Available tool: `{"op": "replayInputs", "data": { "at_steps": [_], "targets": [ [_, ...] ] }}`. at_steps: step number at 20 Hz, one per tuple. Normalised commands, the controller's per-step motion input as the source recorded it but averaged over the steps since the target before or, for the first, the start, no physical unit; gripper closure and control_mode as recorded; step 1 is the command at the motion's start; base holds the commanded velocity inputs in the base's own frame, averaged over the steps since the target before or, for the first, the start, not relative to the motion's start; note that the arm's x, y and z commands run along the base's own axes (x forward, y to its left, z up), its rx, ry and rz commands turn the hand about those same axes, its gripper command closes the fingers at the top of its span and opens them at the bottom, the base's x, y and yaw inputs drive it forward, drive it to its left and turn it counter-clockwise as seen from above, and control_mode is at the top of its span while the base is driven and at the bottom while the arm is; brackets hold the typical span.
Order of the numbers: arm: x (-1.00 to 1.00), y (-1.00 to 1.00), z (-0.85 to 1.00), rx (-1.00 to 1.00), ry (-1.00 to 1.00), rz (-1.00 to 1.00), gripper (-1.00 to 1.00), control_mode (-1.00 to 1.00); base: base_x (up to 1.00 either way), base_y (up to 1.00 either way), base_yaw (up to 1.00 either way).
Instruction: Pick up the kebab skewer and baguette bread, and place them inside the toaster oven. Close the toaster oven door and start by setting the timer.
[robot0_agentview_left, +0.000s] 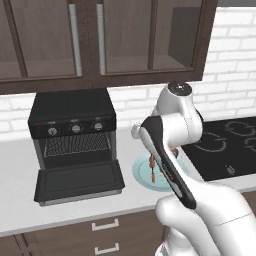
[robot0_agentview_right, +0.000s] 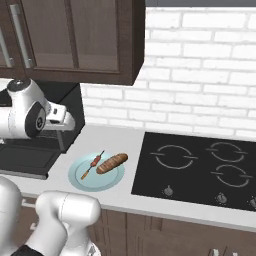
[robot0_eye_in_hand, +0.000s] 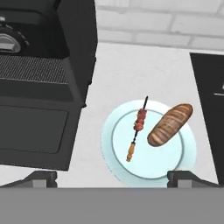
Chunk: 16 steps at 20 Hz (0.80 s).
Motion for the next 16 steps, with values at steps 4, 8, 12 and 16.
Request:
{"op": "replayInputs", "data": {
  "at_steps": [4, 8, 12, 16],
  "targets": [
    [-0.14, 1.0, -0.35, 0.0, -0.22, -0.07, -1.0, -1.0, 0.0, 0.0, 0.0],
    [0.02, 1.0, -0.18, 0.06, -0.15, -0.14, -1.0, -1.0, 0.0, 0.0, 0.0],
    [0.12, 1.0, -0.03, 0.11, -0.02, -0.15, -1.0, -1.0, 0.0, 0.0, 0.0],
    [0.33, 1.0, -0.32, 0.06, -0.14, -0.13, -1.0, -1.0, 0.0, 0.0, 0.0]
  ]
}}
